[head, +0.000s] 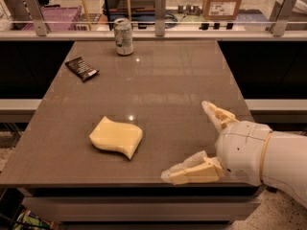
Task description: Move sponge near 7up can
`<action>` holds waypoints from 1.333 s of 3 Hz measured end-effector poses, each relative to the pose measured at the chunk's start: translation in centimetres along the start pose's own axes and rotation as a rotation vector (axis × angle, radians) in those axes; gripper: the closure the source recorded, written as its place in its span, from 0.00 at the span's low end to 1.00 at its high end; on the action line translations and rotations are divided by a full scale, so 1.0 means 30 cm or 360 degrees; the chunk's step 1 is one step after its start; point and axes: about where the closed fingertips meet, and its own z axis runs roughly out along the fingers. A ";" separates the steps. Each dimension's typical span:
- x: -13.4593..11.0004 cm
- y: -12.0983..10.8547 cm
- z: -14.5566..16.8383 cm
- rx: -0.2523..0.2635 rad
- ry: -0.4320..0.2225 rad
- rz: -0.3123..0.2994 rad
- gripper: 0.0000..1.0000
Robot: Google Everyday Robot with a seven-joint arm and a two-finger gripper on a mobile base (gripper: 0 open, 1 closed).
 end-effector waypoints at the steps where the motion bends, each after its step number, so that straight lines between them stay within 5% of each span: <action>1: -0.005 0.005 0.082 -0.0064 -0.0015 0.0015 0.00; 4: -0.016 0.099 0.253 -0.0302 -0.0086 0.0071 0.00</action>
Offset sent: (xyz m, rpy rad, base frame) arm 0.0282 0.0613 -0.0255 0.0788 0.0788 0.1482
